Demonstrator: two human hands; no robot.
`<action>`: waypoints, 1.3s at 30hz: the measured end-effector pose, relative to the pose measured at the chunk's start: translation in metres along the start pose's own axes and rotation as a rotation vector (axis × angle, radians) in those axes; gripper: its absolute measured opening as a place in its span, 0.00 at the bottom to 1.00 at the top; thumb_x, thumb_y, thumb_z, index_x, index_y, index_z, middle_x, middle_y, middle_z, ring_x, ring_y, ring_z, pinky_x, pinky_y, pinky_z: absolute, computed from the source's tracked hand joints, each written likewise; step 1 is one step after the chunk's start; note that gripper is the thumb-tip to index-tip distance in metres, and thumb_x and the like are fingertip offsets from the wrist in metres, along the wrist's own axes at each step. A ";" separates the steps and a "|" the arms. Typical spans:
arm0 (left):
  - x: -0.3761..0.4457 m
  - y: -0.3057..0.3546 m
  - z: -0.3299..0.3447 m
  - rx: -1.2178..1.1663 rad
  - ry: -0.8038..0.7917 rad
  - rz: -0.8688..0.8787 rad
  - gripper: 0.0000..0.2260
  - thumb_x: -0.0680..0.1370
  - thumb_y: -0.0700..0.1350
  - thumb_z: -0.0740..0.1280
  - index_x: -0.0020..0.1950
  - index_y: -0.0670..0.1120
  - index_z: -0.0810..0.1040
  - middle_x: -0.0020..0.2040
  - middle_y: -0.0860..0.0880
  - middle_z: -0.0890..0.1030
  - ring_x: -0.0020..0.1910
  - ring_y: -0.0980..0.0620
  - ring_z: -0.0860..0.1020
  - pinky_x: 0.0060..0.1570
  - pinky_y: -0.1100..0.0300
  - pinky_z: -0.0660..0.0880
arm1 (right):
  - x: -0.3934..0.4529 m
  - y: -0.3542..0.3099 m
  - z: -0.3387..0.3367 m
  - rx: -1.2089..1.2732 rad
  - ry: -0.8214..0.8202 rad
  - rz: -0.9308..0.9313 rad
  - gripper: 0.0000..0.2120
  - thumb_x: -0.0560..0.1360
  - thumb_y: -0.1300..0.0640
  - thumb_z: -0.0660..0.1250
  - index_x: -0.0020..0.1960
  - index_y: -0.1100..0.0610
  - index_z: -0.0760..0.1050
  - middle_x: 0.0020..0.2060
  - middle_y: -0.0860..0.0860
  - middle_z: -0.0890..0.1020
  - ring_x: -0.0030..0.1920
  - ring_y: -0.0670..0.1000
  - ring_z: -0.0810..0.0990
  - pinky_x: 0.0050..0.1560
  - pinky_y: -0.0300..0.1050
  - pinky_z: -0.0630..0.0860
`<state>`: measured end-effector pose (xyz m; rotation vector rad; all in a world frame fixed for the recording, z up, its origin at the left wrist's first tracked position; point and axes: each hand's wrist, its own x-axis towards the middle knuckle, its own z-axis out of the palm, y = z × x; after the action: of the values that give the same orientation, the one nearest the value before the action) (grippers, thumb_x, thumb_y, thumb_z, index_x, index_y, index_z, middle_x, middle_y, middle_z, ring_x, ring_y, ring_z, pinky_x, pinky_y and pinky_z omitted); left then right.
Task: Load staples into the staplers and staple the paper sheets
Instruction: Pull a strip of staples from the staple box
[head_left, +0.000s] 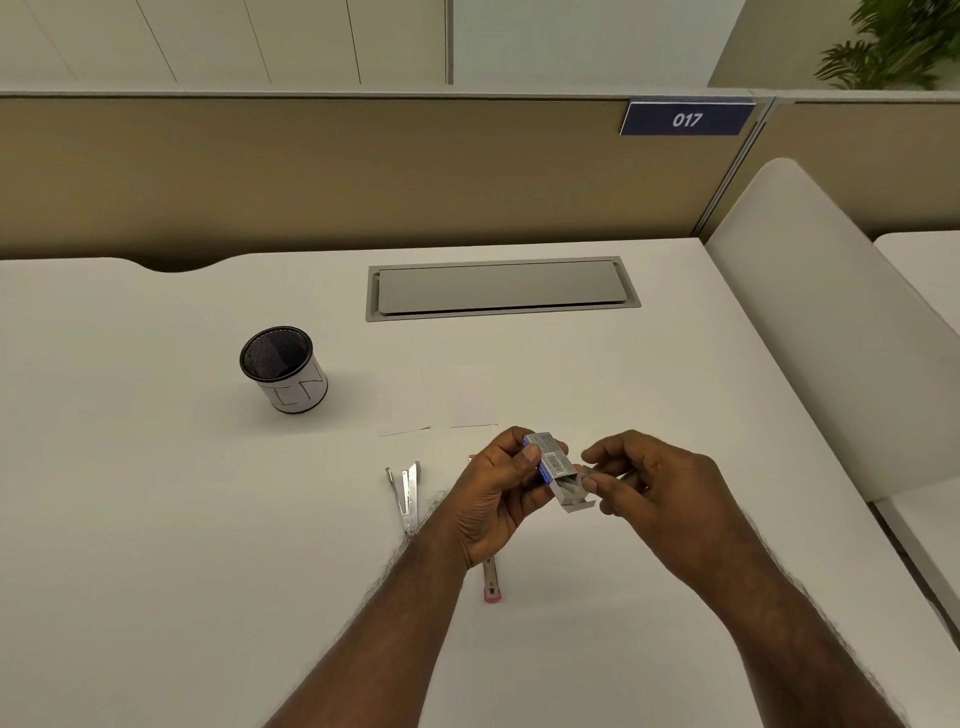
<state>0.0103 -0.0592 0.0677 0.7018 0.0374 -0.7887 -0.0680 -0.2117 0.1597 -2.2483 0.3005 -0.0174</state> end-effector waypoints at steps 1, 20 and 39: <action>0.000 0.000 0.000 0.000 0.002 -0.001 0.07 0.77 0.40 0.63 0.53 0.40 0.76 0.51 0.41 0.83 0.46 0.47 0.84 0.38 0.62 0.82 | 0.000 0.000 0.000 0.031 0.004 0.003 0.12 0.73 0.60 0.72 0.43 0.41 0.78 0.36 0.42 0.84 0.34 0.43 0.83 0.41 0.42 0.81; 0.000 0.002 0.007 -0.057 0.035 0.046 0.11 0.75 0.40 0.65 0.56 0.41 0.72 0.50 0.39 0.83 0.47 0.38 0.84 0.42 0.56 0.83 | -0.021 0.027 0.026 -0.183 0.258 -0.489 0.06 0.74 0.56 0.69 0.49 0.55 0.82 0.45 0.47 0.81 0.45 0.45 0.80 0.45 0.40 0.78; -0.003 0.006 0.010 0.210 -0.158 -0.022 0.27 0.71 0.29 0.67 0.68 0.47 0.73 0.65 0.43 0.78 0.59 0.45 0.79 0.59 0.55 0.76 | -0.013 0.041 0.027 -0.219 0.301 -0.467 0.08 0.73 0.59 0.69 0.51 0.58 0.81 0.47 0.50 0.82 0.49 0.41 0.77 0.50 0.26 0.72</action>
<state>0.0103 -0.0604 0.0797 0.8365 -0.1832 -0.8745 -0.0867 -0.2137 0.1123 -2.4850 -0.0755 -0.5991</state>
